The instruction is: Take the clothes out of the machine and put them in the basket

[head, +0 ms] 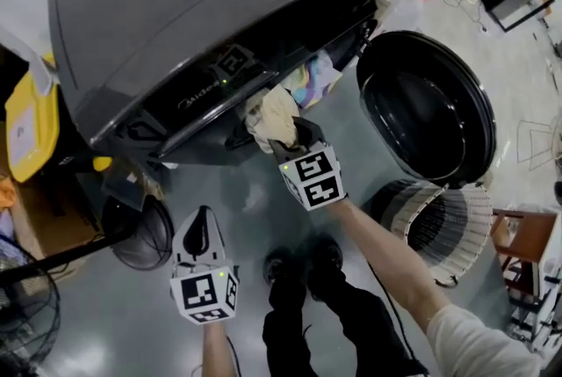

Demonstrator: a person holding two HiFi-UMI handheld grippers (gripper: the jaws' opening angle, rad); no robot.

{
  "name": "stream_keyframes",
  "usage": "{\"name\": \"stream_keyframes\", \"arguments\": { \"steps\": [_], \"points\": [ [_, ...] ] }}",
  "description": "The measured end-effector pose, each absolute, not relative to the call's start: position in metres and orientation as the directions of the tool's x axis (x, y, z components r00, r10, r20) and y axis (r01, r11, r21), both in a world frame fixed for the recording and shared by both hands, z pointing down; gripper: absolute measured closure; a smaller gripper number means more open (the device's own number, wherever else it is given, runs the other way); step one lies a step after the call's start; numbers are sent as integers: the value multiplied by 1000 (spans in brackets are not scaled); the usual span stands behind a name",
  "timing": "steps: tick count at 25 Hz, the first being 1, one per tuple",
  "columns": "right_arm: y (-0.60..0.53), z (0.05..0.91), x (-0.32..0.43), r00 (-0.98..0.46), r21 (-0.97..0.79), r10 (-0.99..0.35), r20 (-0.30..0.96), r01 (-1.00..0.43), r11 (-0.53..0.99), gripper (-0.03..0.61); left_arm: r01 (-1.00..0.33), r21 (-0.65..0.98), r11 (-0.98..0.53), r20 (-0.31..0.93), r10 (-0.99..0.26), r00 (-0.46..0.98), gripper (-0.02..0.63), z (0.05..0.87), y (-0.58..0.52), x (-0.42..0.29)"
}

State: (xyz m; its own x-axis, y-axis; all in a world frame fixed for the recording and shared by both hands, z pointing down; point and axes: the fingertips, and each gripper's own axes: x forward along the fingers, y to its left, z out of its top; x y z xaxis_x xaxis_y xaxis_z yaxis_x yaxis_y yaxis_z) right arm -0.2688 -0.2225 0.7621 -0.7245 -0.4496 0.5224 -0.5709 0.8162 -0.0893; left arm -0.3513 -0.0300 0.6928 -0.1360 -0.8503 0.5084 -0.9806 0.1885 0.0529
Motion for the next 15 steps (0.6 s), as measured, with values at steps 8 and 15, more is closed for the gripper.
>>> {"name": "stream_keyframes", "arguments": {
  "steps": [8,15],
  "points": [
    [-193,690,-237,-722,-76,-464,513,-577,813,419,-988,72,140,501,-861,-85,595,634,-43,-329],
    [-168,613,-205,-722,-70,-506,472,-603,794,423,-987,86,138,479,-874,-80,595,580,-44,-316]
  ]
}}
